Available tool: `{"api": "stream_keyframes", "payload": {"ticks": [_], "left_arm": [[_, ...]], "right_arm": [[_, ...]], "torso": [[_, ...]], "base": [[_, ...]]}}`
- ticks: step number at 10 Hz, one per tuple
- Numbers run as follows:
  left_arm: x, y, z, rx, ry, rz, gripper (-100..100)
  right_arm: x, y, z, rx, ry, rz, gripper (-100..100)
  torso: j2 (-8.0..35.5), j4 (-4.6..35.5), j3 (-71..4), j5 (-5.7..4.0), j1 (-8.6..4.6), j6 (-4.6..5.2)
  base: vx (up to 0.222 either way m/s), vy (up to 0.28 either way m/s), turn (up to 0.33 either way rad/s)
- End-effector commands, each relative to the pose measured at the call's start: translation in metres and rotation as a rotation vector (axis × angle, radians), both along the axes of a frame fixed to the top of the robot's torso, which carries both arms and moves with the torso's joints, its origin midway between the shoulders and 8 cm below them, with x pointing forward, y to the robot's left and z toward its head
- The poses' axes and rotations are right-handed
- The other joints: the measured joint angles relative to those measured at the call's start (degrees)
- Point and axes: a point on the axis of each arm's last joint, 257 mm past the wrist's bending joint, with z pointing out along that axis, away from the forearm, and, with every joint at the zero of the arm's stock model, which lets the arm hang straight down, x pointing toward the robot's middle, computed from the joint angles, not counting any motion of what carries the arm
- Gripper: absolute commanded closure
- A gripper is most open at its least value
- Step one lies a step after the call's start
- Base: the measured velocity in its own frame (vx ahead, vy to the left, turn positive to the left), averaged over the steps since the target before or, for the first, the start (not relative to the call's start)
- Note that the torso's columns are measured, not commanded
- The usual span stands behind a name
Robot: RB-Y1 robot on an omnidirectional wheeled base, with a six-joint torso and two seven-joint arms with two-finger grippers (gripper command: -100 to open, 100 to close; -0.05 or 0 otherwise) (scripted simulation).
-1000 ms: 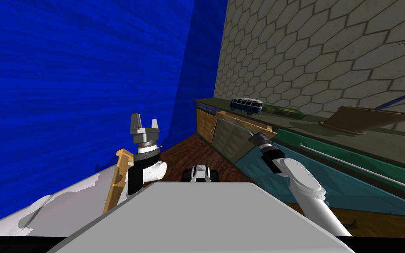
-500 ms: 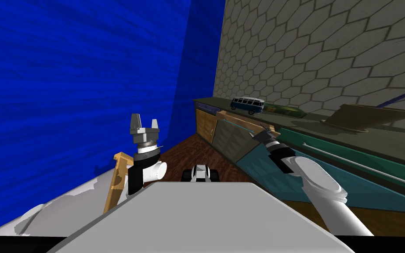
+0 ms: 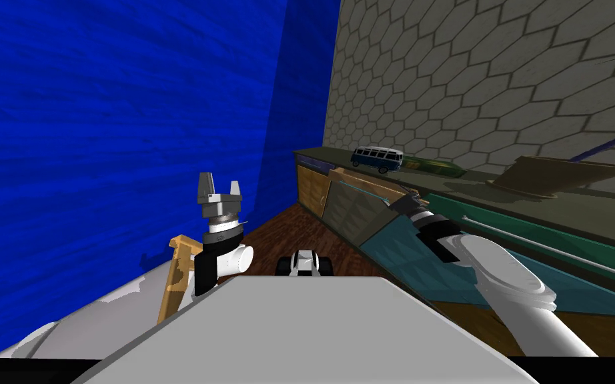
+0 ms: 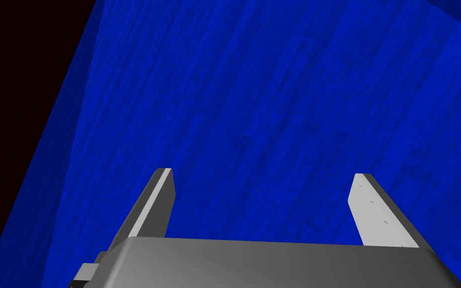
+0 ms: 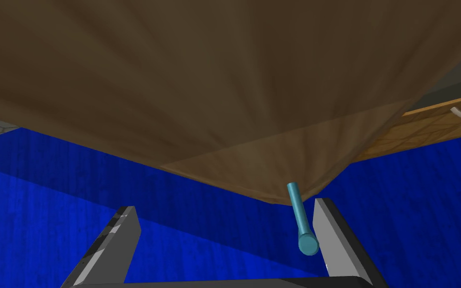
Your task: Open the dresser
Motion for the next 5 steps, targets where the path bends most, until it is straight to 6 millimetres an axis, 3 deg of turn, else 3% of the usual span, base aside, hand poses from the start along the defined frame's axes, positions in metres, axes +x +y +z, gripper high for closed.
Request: {"api": "stream_keyframes", "payload": {"ticks": [1,5], "left_arm": [[0.0000,0.0000,0.0000,0.000,0.000,0.000,0],[0.0000,0.0000,0.0000,0.000,0.000,0.000,0]], "right_arm": [[-0.0002,-0.0003,-0.0010,0.000,0.002,-0.001,0],[-0.0004,-0.0004,-0.0029,0.001,0.005,-0.001,0]], "torso": [[-0.01,-0.02,-0.01,-0.03,-0.03,0.01],[-0.09,-0.08,-0.05,-0.07,-0.06,0.06]], "base": [[0.000,0.000,0.000],[0.000,0.000,0.000]]}}
